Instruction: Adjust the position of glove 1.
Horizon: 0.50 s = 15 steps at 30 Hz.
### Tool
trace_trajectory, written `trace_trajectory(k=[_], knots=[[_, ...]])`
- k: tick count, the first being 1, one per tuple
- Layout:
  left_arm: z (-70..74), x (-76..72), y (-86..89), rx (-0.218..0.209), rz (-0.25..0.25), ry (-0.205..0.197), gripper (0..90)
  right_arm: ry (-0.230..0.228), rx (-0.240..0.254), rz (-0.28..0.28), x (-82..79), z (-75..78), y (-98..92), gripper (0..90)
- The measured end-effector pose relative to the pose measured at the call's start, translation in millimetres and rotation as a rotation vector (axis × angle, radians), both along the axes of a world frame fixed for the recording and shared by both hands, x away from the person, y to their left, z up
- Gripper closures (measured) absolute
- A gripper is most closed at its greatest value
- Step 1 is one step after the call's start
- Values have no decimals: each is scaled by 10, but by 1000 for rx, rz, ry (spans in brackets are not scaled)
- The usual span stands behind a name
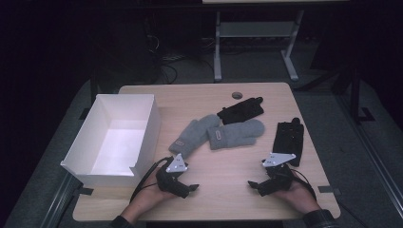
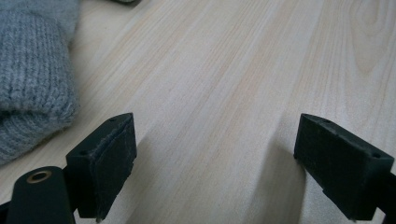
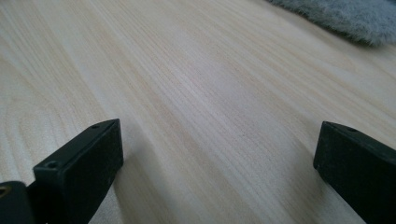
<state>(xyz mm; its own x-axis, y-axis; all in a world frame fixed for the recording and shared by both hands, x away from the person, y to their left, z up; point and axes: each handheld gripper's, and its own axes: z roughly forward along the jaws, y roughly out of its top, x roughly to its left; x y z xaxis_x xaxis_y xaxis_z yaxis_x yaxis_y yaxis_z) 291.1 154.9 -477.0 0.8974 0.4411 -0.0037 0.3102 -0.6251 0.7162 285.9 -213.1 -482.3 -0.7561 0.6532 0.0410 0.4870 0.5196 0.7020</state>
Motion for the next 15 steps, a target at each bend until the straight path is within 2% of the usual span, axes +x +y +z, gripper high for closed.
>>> trace_trajectory(k=[6, 7, 10, 12, 13, 14, 15], knots=[[-4, 1, 35, -8, -18, 1, 123, 0, 0, 0, 0, 0, 0, 13], [1, 1, 56, 2, -27, -2, 123, 0, 0, 0, 1, 0, 0, 13], [3, -7, 81, 0, -20, 2, 124, 0, 0, -2, -1, 0, 1, 14], [-1, -15, 106, -8, -8, 4, 124, 1, -6, 5, 1, 10, 5, 46], [-2, -24, 123, -12, 3, 4, 124, -7, -2, 26, -12, 44, 15, 216], [-2, -24, 123, -12, 3, 4, 124, -7, -2, 26, -12, 44, 15, 216], [-1, -24, 127, -8, 3, 3, 124, -2, -15, 31, -10, 98, 39, 290]])
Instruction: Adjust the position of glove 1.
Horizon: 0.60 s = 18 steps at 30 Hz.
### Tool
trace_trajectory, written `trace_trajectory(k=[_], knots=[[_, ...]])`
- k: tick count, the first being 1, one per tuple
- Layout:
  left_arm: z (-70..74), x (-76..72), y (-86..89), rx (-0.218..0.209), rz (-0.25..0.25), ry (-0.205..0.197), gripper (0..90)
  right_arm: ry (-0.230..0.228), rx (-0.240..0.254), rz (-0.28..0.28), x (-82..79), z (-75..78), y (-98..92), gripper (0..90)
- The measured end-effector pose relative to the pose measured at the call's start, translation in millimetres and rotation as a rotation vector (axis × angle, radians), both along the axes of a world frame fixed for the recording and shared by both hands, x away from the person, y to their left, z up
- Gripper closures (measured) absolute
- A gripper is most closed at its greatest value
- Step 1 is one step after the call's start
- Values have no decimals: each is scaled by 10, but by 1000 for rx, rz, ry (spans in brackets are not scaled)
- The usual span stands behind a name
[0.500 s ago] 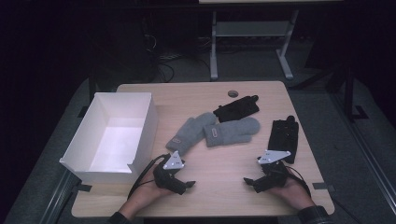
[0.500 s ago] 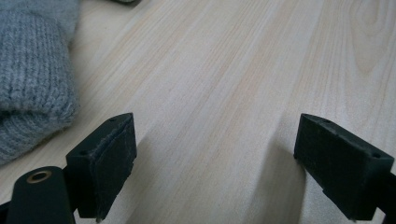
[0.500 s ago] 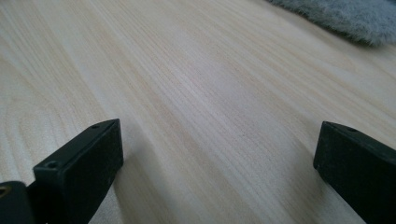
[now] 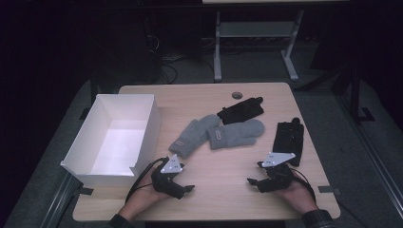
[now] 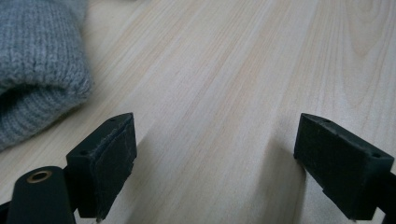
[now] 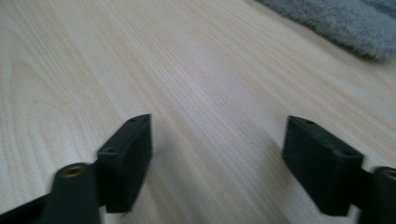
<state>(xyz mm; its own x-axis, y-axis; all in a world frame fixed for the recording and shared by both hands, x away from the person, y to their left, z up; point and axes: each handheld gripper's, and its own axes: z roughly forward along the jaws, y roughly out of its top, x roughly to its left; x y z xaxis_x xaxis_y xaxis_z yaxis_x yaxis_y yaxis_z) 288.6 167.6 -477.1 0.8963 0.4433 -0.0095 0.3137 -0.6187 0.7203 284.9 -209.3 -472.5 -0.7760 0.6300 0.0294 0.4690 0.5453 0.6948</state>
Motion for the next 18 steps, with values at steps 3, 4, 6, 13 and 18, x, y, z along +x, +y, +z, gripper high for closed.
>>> trace_trajectory(k=[3, 4, 6, 13, 18], knots=[[0, 1, 0, -1, 0, 0, 123, 8, 31, -5, 16, 64, 10, 429], [0, 0, 0, -1, 0, 0, 123, 8, 31, -5, 16, 64, 10, 429], [0, 7, 2, -1, -5, -6, 123, 18, 49, -7, 58, 101, 30, 561], [0, 7, 4, 2, -4, -7, 124, 6, 92, 21, 212, 206, 119, 806], [2, 2, 4, 3, 2, -7, 123, -1, 110, 22, 360, 255, 212, 900]])
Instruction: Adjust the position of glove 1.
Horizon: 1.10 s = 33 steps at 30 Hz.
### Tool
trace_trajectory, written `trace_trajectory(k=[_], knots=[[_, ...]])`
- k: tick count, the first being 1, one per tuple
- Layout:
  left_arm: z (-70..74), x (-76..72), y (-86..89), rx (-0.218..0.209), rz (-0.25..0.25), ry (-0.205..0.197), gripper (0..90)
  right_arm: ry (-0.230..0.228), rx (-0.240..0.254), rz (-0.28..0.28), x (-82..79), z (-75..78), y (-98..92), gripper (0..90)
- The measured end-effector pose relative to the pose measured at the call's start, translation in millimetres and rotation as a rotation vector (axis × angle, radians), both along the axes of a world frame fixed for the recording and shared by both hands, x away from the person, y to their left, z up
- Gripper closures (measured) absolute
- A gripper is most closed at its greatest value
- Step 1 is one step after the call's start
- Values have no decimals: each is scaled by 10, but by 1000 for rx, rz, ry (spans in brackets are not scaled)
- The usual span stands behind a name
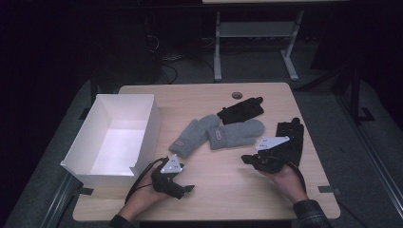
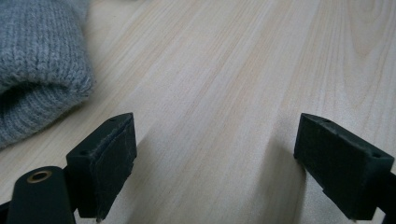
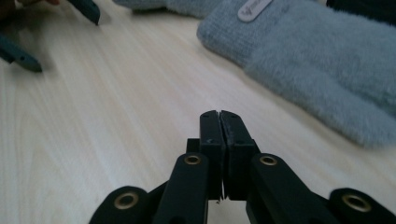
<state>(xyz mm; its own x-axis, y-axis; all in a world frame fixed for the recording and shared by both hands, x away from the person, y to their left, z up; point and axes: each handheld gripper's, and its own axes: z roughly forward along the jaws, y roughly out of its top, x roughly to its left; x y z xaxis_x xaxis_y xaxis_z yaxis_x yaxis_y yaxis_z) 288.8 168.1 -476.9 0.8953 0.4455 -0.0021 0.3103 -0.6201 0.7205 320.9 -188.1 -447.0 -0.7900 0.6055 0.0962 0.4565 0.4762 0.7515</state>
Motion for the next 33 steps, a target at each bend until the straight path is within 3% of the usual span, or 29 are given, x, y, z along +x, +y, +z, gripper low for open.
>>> trace_trajectory(k=[11, 14, 16, 17, 20, 30, 33], knots=[[1, -9, 8, -2, 11, 3, 124, -20, 34, -4, 396, 37, 252, 900], [4, -16, 19, 5, 13, 2, 124, -31, 35, -3, 611, 35, 323, 900], [5, -19, 20, 5, 15, 3, 124, -29, 31, -9, 664, 29, 339, 900], [5, -18, 20, 6, 15, 2, 123, -35, 39, -18, 781, 3, 344, 900], [4, -19, 20, 5, 16, 2, 123, -32, 43, -27, 888, -25, 338, 900], [6, -30, 24, 7, 23, 1, 124, 10, -33, -26, 1003, -184, 404, 900], [5, -33, 24, 6, 25, 2, 124, 24, -31, -22, 997, -200, 394, 900]])
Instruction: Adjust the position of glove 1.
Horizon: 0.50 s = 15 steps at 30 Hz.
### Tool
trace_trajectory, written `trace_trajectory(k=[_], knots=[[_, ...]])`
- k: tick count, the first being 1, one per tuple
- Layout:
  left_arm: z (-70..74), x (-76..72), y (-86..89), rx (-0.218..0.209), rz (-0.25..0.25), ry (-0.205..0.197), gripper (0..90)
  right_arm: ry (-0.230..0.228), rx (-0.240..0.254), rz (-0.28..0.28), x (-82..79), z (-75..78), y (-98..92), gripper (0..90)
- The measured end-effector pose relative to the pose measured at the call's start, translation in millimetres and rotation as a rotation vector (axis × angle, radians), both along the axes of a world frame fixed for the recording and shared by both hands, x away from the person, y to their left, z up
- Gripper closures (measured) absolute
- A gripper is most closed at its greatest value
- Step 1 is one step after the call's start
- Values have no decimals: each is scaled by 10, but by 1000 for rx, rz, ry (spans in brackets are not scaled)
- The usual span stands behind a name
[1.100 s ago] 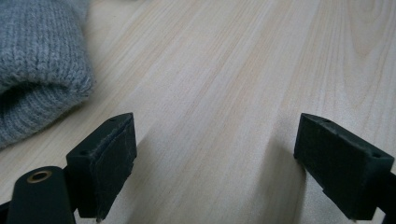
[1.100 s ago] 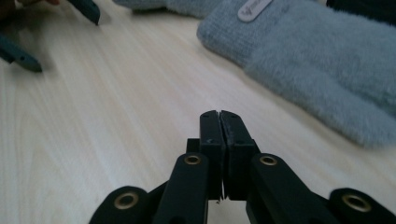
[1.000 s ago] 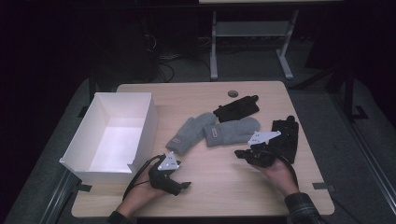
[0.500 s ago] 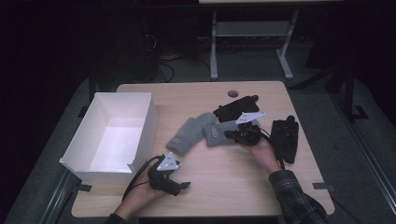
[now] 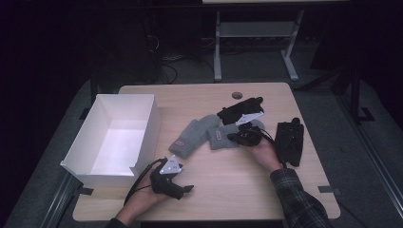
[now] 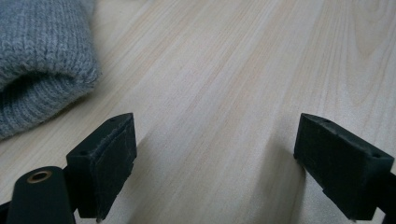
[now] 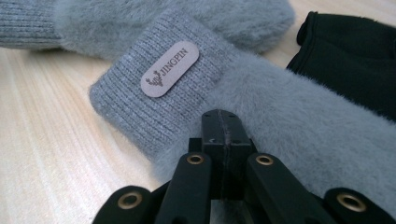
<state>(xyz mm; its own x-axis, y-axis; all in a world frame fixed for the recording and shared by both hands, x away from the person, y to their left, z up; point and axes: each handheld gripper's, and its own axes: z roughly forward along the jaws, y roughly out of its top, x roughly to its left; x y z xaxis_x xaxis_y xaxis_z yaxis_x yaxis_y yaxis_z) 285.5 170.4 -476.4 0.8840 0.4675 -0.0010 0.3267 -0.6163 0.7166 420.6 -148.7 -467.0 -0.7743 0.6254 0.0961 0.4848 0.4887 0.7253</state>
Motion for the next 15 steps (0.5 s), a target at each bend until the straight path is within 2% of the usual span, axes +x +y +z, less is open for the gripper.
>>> trace_trajectory(k=[8, 15], knots=[[0, -2, 0, 0, 1, 2, 123, 12, -7, 36, -90, 15, -20, 900], [0, -2, 0, -1, 2, 2, 123, 25, -35, 103, -316, 57, -11, 900]])
